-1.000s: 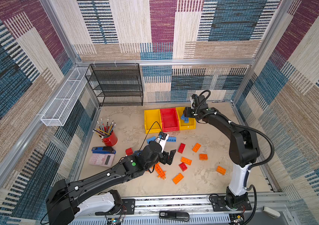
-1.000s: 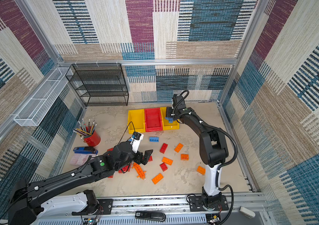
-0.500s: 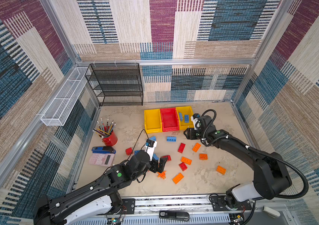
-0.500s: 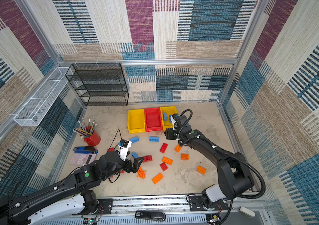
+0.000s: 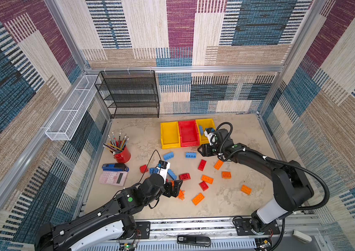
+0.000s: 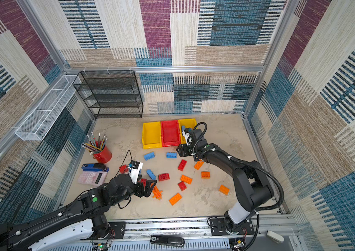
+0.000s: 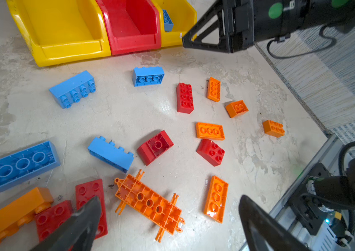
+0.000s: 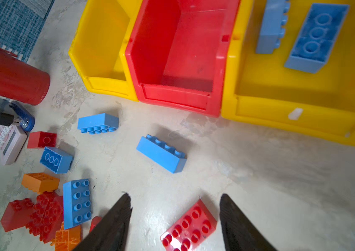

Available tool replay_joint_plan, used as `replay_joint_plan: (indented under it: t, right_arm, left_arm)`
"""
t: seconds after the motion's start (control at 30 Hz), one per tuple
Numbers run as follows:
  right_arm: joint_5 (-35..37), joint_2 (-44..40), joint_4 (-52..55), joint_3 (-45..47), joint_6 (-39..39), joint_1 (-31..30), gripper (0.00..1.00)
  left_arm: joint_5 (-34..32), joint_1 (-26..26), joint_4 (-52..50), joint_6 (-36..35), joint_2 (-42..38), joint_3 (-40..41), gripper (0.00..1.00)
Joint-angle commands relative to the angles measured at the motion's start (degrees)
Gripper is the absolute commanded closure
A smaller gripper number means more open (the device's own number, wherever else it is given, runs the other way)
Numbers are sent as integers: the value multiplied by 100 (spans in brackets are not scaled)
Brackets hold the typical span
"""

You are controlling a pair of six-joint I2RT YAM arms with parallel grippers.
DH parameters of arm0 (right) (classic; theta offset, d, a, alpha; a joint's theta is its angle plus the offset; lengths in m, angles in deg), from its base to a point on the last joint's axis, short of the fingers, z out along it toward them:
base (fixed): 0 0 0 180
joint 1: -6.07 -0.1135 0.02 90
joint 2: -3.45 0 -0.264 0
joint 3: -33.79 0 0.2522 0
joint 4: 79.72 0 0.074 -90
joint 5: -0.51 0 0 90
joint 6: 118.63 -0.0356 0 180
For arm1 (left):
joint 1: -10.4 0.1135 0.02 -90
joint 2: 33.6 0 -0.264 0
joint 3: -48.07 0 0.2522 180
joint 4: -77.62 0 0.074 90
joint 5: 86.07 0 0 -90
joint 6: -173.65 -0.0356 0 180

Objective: Sort the legos into containers by color
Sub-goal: Pick up the lego from the center of the table.

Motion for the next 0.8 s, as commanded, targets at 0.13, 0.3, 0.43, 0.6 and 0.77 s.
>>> replay_joint_plan:
  t: [0.13,0.3,0.43,0.6,0.77]
  right_arm:
    - [-485,659,-336,-472,415,-61,34]
    - [-531,1055,-322,-696,470,-179,34]
    - [-623,1301,-200,-838,648,-250,34]
    - [-500,1457,-217,-906,715,-276,34]
    - [-524,1615,-309,-936,728,-285,35]
  left_arm:
    - [32,19,408,264,-37,274,1]
    - [-133,45,336,308,-309,306,1]
    - [-207,62,351,317,-336,335,1]
    - [-296,74,493,317,-238,360,1]
    - [-261,88,505,251,-158,314,1]
